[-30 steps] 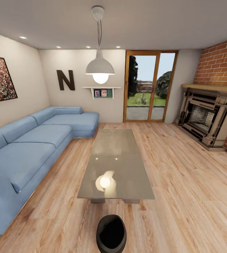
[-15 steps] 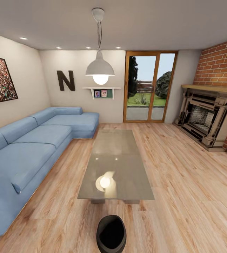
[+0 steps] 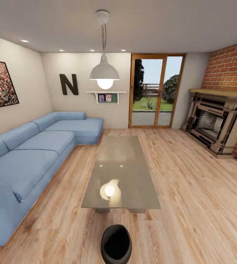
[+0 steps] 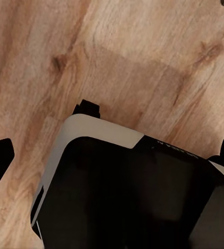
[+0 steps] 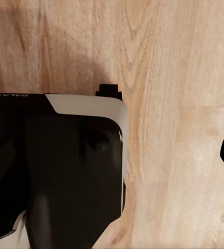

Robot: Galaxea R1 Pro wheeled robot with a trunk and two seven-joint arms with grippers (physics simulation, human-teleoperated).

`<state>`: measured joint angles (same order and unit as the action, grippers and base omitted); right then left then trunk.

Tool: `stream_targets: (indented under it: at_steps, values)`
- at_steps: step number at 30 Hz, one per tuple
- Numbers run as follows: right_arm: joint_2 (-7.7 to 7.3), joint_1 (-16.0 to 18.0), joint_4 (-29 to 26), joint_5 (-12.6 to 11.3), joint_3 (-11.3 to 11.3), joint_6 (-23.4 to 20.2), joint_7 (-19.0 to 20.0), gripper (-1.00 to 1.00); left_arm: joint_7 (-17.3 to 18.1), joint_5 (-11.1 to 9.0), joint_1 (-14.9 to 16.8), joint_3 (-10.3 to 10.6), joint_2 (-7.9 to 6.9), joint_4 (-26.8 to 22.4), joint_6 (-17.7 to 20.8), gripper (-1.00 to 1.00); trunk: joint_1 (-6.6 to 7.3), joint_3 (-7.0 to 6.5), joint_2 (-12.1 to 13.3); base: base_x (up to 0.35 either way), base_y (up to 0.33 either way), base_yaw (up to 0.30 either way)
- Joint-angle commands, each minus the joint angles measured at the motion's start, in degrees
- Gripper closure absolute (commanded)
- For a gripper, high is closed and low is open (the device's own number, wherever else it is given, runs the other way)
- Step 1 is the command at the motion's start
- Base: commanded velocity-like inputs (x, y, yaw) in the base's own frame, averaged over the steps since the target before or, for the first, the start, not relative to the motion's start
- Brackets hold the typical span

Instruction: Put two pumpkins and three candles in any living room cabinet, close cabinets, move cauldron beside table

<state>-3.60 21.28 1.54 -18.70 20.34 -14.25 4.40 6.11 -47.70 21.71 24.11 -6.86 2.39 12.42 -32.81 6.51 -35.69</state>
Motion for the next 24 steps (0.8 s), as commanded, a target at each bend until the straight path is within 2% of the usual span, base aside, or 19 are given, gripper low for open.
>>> stream_targets:
  at_steps: [1, 20, 24]
  values:
    - [0.0, 0.08, 0.11, -0.46, 0.49, -0.08, 0.26, -1.0, 0.33, -0.56, 0.09, 0.49, 0.01, 0.16, 0.13, -1.0, 0.21, -0.09, 0.33, 0.0, 0.0, 0.0]
    - [-0.08, 0.08, 0.13, -0.38, 0.46, -0.08, 0.25, -1.0, 0.13, -0.54, -0.08, 0.52, 0.15, 0.16, -0.18, -1.0, 4.38, -3.5, 7.95, 0.0, 0.0, 0.0]
    - [-0.09, 0.08, 0.13, -0.37, 0.49, -0.08, 0.24, -1.0, -0.02, 0.58, -0.3, 0.58, 0.25, 0.15, -0.4, -1.0, 5.26, -4.22, 9.55, 0.0, 0.0, 0.0]
